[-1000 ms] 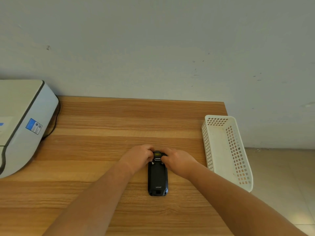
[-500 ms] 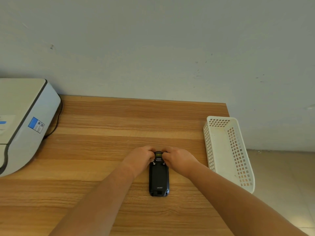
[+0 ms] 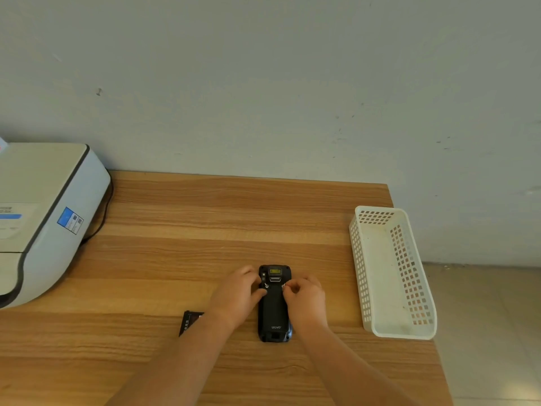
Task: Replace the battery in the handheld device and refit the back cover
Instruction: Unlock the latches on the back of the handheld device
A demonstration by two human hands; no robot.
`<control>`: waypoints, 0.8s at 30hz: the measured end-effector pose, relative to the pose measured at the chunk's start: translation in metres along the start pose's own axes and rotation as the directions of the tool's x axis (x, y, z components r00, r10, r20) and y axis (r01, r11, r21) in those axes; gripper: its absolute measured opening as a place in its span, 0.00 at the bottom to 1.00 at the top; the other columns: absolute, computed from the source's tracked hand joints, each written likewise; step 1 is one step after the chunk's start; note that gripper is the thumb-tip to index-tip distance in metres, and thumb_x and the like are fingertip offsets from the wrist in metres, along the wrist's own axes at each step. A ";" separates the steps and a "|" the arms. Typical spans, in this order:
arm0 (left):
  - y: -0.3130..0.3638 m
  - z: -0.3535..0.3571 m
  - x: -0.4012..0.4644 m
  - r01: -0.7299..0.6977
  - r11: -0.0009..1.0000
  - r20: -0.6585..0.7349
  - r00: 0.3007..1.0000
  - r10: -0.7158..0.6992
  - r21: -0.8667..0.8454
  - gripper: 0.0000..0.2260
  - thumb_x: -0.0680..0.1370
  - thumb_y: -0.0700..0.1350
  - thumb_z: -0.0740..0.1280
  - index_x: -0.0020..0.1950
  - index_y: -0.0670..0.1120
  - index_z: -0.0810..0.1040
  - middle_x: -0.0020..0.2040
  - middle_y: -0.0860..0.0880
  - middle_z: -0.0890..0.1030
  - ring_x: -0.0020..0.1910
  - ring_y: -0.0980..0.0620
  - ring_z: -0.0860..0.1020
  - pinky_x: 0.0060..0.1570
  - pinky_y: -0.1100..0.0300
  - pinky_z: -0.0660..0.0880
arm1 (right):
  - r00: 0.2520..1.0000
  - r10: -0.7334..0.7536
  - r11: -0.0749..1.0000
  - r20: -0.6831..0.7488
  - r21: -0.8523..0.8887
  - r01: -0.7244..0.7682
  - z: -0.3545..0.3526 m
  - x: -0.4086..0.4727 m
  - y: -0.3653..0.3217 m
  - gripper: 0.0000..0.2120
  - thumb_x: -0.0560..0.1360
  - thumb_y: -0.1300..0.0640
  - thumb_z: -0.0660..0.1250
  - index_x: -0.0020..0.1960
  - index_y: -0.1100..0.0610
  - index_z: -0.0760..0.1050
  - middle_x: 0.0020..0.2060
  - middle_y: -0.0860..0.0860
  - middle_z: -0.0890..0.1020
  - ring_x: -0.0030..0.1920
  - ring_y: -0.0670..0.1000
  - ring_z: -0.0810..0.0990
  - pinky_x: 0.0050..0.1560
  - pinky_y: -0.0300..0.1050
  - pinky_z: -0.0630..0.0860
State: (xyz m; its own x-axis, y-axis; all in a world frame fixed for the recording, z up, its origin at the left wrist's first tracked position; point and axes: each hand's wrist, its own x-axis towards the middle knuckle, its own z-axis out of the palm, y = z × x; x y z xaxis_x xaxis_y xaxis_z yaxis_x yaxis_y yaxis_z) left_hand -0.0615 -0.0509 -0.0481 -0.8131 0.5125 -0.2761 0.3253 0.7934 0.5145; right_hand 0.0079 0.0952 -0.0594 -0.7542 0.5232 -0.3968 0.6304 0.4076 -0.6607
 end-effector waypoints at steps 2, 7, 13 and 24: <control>0.001 0.006 -0.005 0.044 0.997 -0.011 0.999 -0.045 -0.066 0.18 0.77 0.52 0.69 0.65 0.48 0.77 0.63 0.56 0.74 0.61 0.58 0.73 0.59 0.65 0.69 | 0.998 0.051 0.997 -0.044 0.054 -0.049 0.005 -0.003 -0.002 0.07 0.80 0.58 0.64 0.50 0.57 0.81 0.54 0.46 0.73 0.40 0.41 0.73 0.35 0.31 0.68; 0.006 0.013 -0.008 0.087 0.990 -0.052 0.994 -0.094 -0.111 0.20 0.77 0.49 0.69 0.69 0.48 0.74 0.66 0.54 0.74 0.65 0.55 0.71 0.64 0.63 0.66 | 0.989 0.105 0.989 -0.106 0.115 -0.093 0.014 -0.010 -0.007 0.07 0.79 0.60 0.64 0.52 0.57 0.81 0.54 0.47 0.75 0.44 0.44 0.75 0.43 0.36 0.74; 0.008 0.018 -0.008 0.110 0.984 -0.075 0.990 -0.121 -0.142 0.20 0.78 0.46 0.69 0.70 0.47 0.74 0.67 0.54 0.74 0.65 0.55 0.71 0.65 0.63 0.66 | 0.997 0.041 0.996 -0.063 0.087 -0.036 0.007 -0.005 -0.003 0.06 0.78 0.60 0.65 0.51 0.56 0.82 0.53 0.46 0.76 0.44 0.42 0.75 0.39 0.30 0.69; 0.007 0.012 -0.009 0.122 0.988 -0.048 0.991 -0.127 -0.099 0.21 0.77 0.51 0.70 0.70 0.49 0.74 0.66 0.55 0.74 0.66 0.54 0.71 0.66 0.58 0.69 | 0.992 -0.115 0.986 0.054 -0.114 0.121 -0.010 0.003 -0.013 0.11 0.76 0.53 0.69 0.58 0.52 0.75 0.55 0.45 0.73 0.50 0.43 0.73 0.41 0.31 0.70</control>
State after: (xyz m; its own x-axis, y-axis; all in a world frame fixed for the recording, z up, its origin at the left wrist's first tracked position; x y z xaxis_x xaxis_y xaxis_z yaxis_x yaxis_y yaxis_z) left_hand -0.0462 -0.0455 -0.0519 -0.8701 0.3912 -0.2999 0.1745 0.8134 0.5549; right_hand -0.0008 0.0990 -0.0453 -0.8305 0.4315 -0.3522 0.5517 0.5503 -0.6268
